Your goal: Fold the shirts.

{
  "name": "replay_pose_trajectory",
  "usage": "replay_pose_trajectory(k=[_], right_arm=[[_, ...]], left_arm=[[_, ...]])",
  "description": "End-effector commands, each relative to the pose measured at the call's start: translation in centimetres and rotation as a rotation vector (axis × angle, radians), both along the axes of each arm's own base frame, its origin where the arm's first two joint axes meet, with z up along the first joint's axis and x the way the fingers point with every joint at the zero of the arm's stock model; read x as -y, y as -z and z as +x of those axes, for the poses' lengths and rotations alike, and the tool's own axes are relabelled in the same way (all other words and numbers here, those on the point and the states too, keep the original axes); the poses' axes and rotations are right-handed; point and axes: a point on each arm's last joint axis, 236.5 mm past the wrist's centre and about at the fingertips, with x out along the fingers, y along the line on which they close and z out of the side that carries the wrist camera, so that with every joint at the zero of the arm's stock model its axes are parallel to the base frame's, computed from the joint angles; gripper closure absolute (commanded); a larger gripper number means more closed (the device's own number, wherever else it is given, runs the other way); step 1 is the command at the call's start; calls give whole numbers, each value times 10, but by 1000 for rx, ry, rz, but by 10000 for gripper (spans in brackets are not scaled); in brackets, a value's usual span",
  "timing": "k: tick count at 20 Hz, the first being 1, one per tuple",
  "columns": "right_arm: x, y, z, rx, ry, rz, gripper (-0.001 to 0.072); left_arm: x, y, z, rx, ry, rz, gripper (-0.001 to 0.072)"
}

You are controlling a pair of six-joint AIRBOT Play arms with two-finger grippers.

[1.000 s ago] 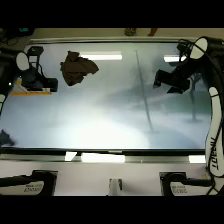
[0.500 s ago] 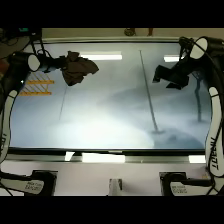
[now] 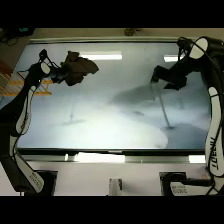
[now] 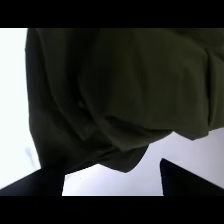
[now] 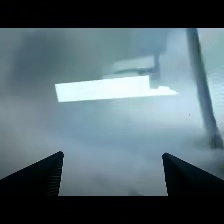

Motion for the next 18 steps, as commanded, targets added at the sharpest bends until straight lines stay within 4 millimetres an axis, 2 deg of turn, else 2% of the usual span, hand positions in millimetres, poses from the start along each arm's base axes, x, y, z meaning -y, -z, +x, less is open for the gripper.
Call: replay_pose_trajectory(k=[1,3,5,6,8,9,10,11,13,14,15,16,18], right_arm=[[-3,2,-2,-11,-4,12,37],[-5,1,-2,-12,-6,20,37],[-8,1,-3,-13,-12,26,37],[-10,1,-3,-14,-14,30,37],[-14,0,-4,-15,-18,48,37],[-13,0,-4,-18,-19,46,37],[-12,0,-4,-17,-19,40,37],[-9,1,-3,-15,-19,28,37],[-3,2,-2,-2,-37,-9,37],[1,3,0,7,-51,-29,37],[4,3,1,13,-50,-43,36],[6,2,4,25,-46,-51,36],[5,-4,20,95,-33,-43,36]], left_arm=[[-1,21,24,53,-75,-91,-13],[-3,23,34,98,-101,-107,-12],[-6,16,45,156,-131,-128,-1],[-7,12,49,181,-141,-131,67],[-8,4,56,221,-172,-169,526],[-8,2,57,224,-188,-199,586],[-8,3,56,206,-196,-226,605],[-5,7,49,161,-188,-252,670],[8,10,28,73,-84,-229,672],[14,-1,19,70,2,-179,671],[22,-25,11,103,112,-110,672],[32,-57,3,161,216,-39,672],[55,-149,-19,322,367,69,672]])
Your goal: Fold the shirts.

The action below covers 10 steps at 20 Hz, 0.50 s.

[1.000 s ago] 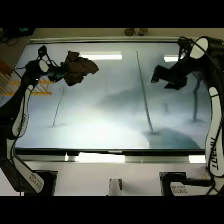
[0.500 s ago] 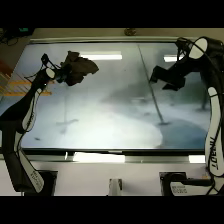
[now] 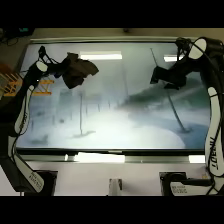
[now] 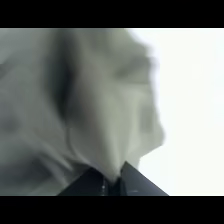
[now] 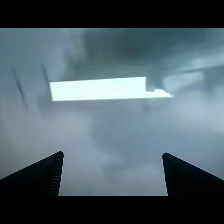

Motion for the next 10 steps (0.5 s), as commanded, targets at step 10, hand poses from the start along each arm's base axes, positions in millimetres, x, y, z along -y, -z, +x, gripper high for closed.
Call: replay_pose_trajectory(k=[10], right_arm=[[40,-219,-45,636,-49,-169,157]], left_arm=[[83,-493,-340,1004,342,169,672]])
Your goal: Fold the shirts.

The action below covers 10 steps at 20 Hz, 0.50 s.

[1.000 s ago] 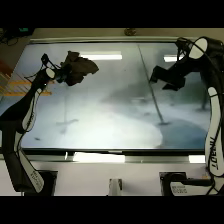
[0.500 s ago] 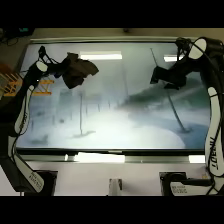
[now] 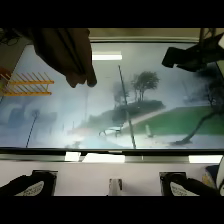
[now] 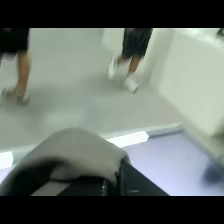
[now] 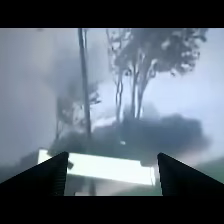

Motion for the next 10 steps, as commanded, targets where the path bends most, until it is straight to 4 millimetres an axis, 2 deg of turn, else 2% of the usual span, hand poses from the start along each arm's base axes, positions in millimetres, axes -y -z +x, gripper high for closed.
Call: replay_pose_trajectory(k=[1,3,5,7,8,10], right_arm=[[31,-101,-53,283,58,-77,156],[41,-136,-92,373,82,-85,156],[44,-142,-124,369,83,-83,156],[45,-119,-139,256,77,-95,157],[45,-101,-143,174,69,-101,158],[43,-66,-142,28,57,-116,162]], left_arm=[[18,-51,-100,108,116,-22,671],[45,-17,-102,15,196,35,671],[74,46,-86,-149,261,82,671],[105,137,-65,-349,310,136,671],[121,190,-57,-465,323,150,671],[150,286,-45,-680,305,115,670]])
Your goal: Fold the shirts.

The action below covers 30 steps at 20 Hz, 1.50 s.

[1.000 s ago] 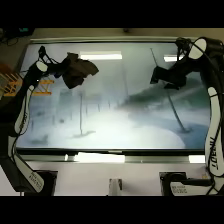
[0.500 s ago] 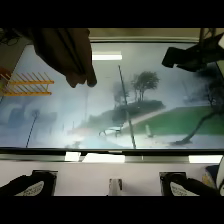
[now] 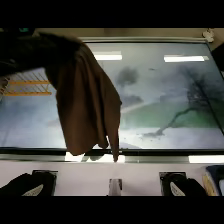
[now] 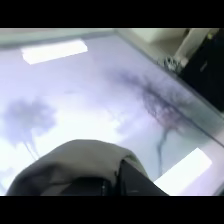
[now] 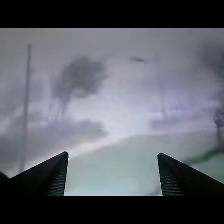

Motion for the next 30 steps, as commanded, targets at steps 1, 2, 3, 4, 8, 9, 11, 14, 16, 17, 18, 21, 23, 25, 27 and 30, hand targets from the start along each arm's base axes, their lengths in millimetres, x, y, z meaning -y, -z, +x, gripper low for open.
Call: replay_pose_trajectory(k=[1,2,3,4,8,9,11,14,16,17,18,21,23,25,27,30], right_arm=[[2,49,-14,-220,3,-22,162],[-1,64,-6,-266,-5,-21,162],[-7,80,2,-315,-19,-13,161],[-13,97,9,-367,-36,-3,160],[-58,166,17,-600,-170,116,152],[-72,179,15,-648,-210,164,152],[-100,204,9,-721,-271,276,152],[-114,250,-9,-850,-275,359,152],[-114,287,-27,-940,-274,362,85],[-113,305,-38,-987,-275,364,25],[-113,320,-49,-1033,-275,369,24],[-113,362,-80,-1144,-245,397,21],[-116,379,-96,-1194,-225,429,21],[-123,390,-109,-1224,-230,457,21],[-135,401,-122,-1233,-275,416,21],[-163,415,-131,-1186,-354,339,17]], left_arm=[[50,159,2,-333,-4,54,670],[61,196,-2,-421,-2,84,654],[68,224,-9,-530,-1,108,454],[68,238,-18,-616,17,138,60],[-32,234,-16,-709,21,448,-6],[-68,229,-14,-750,-28,492,-6],[-117,230,-17,-848,-104,492,-6],[-146,268,-37,-1001,-149,466,-5],[-128,305,-59,-1102,-122,400,-5],[-111,322,-71,-1145,-101,345,-5],[-95,335,-82,-1161,-71,306,-5],[-64,372,-108,-1182,-47,285,-4],[-51,386,-119,-1191,-22,317,-3],[-42,394,-121,-1190,-12,330,10],[-38,399,-117,-1188,-24,320,144],[-39,403,-112,-1188,-50,309,317]])
